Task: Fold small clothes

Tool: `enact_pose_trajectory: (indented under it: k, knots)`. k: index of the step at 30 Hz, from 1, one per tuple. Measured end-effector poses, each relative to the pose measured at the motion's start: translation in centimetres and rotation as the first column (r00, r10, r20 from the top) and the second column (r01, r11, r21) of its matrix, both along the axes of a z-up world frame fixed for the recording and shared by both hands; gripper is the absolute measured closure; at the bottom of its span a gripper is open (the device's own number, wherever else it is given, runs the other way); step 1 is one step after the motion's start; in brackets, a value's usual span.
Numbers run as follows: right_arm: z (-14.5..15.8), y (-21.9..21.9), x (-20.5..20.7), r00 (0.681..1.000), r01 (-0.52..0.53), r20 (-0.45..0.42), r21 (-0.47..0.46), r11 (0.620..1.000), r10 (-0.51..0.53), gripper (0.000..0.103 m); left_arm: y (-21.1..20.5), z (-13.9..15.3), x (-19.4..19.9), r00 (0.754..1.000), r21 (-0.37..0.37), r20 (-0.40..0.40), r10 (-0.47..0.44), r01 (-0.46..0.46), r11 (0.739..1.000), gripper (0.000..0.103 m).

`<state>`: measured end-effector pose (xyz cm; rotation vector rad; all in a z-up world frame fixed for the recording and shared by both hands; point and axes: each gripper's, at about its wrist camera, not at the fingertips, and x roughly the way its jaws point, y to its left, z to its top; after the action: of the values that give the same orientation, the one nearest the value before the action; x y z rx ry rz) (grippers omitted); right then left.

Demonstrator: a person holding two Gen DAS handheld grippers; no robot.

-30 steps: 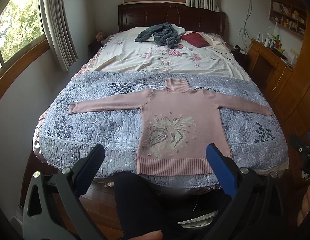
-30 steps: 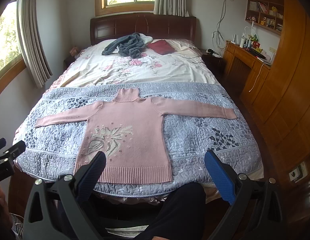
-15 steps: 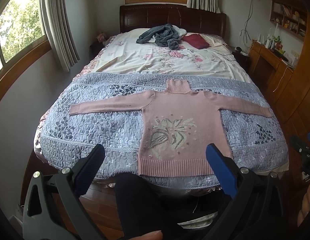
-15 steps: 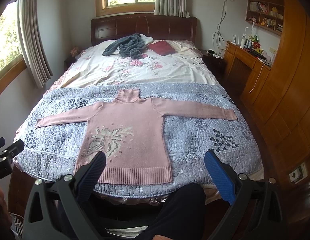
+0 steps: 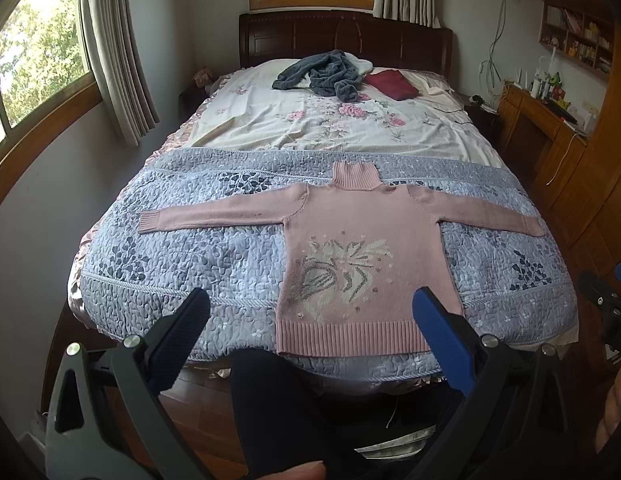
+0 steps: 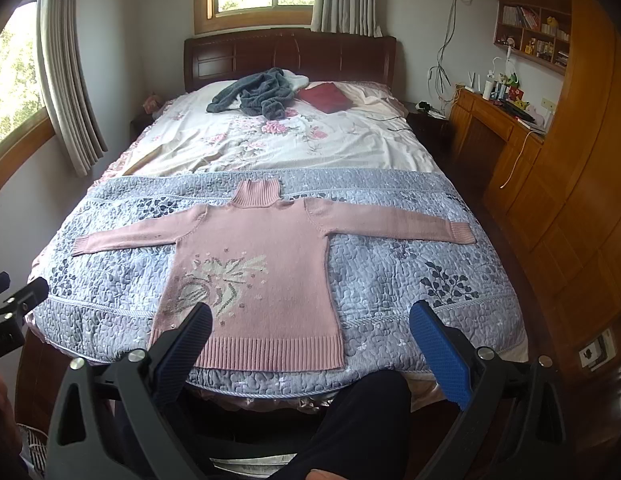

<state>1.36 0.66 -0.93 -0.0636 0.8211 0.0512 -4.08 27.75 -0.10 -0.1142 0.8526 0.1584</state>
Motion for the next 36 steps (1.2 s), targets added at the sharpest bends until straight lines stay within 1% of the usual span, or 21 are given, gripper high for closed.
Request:
enact_pose_trajectory:
  k: [9,12,15,16,17,18,19,20,22,23,25,26,27,28,30,32,33,34,35,36]
  knots:
    - [0.2,0.4,0.3,1.0,-0.009,0.0,-0.008,1.0,0.009,0.004,0.1,0.1,0.1,1.0,-0.002,0.001,0.001,-0.001,1.0,0.003]
    - [-0.2,0.3,0.3,1.0,-0.01,-0.003,-0.009,1.0,0.01,0.004,0.3,-0.1,0.4,1.0,-0.01,-0.003,0.011,-0.011,1.0,0.003]
    - [-1.3,0.0,1.2,1.0,-0.019,0.018,-0.006,1.0,0.019,0.004,1.2,-1.4,1.8,1.0,-0.054,0.009,0.005,-0.005,0.999,0.003]
    - [-1.9,-0.4,1.7,0.998,-0.049,0.036,0.017,0.999,0.048,0.004,1.5,-2.4,2.4,1.0,-0.078,0.013,-0.001,0.002,0.997,0.003]
    - [-2.8,-1.0,2.5,0.995,-0.09,0.042,0.06,0.994,0.088,0.004,1.9,-3.6,3.2,1.0,-0.109,0.013,-0.01,0.012,0.994,0.003]
    - [-3.9,-1.7,3.5,0.993,-0.115,0.032,0.109,0.987,0.112,0.004,2.2,-4.9,4.0,0.999,-0.148,0.023,-0.029,0.032,0.988,0.003]
    - [-5.3,-2.6,5.0,0.994,-0.103,-0.009,0.143,0.984,0.105,0.004,2.6,-6.1,4.7,0.997,-0.195,0.048,-0.053,0.061,0.979,0.003]
    - [-6.9,-3.6,6.6,0.993,-0.086,-0.064,0.168,0.982,0.098,0.004,2.9,-7.4,5.4,0.996,-0.223,0.067,-0.067,0.08,0.972,0.003]
    - [-9.8,-6.1,9.5,0.988,-0.045,-0.136,0.218,0.975,0.076,0.004,2.8,-9.7,7.2,0.997,-0.222,0.037,-0.071,0.078,0.972,0.003]
    - [-11.1,-7.7,10.9,0.986,-0.013,-0.159,0.237,0.971,0.052,0.004,2.7,-10.9,8.1,0.997,-0.235,0.031,-0.076,0.081,0.969,0.003]
    - [-13.6,-11.3,14.1,0.981,0.047,-0.193,0.295,0.954,0.011,0.006,2.9,-13.0,9.7,0.995,-0.301,0.045,-0.085,0.094,0.949,0.003]
    - [-14.8,-13.5,15.7,0.974,0.092,-0.225,0.337,0.937,-0.015,0.013,2.9,-13.9,10.3,0.995,-0.322,0.053,-0.081,0.094,0.942,0.003]
    - [-15.9,-15.7,17.4,0.967,0.14,-0.254,0.396,0.908,-0.038,0.018,2.8,-14.9,11.1,0.996,-0.324,0.04,-0.085,0.093,0.941,0.003]
    - [-17.0,-17.9,18.8,0.96,0.185,-0.275,0.453,0.872,-0.061,0.026,2.5,-15.7,12.0,0.995,-0.322,0.017,-0.098,0.098,0.942,0.003]
    - [-19.5,-22.4,21.7,0.936,0.293,-0.329,0.536,0.792,-0.124,0.026,2.3,-16.9,13.5,0.993,-0.344,-0.005,-0.117,0.108,0.933,0.003]
    - [-22.3,-26.4,24.3,0.896,0.399,-0.41,0.58,0.71,-0.169,0.027,2.1,-17.5,14.9,0.994,-0.359,-0.043,-0.098,0.076,0.93,0.003]
    - [-23.4,-28.0,25.4,0.88,0.438,-0.438,0.6,0.67,-0.183,0.03,1.8,-17.7,15.6,0.994,-0.364,-0.051,-0.102,0.076,0.928,0.003]
    - [-24.6,-29.8,26.3,0.869,0.467,-0.453,0.617,0.634,-0.199,0.038,1.6,-17.8,16.2,0.993,-0.362,-0.042,-0.11,0.087,0.928,0.003]
    - [-25.6,-31.5,27.2,0.861,0.489,-0.459,0.624,0.61,-0.22,0.042,1.2,-17.7,16.8,0.993,-0.347,-0.025,-0.119,0.104,0.932,0.003]
    - [-26.4,-33.1,28.1,0.854,0.507,-0.458,0.626,0.592,-0.246,0.044,0.8,-17.6,17.3,0.992,-0.323,-0.008,-0.126,0.116,0.939,0.003]
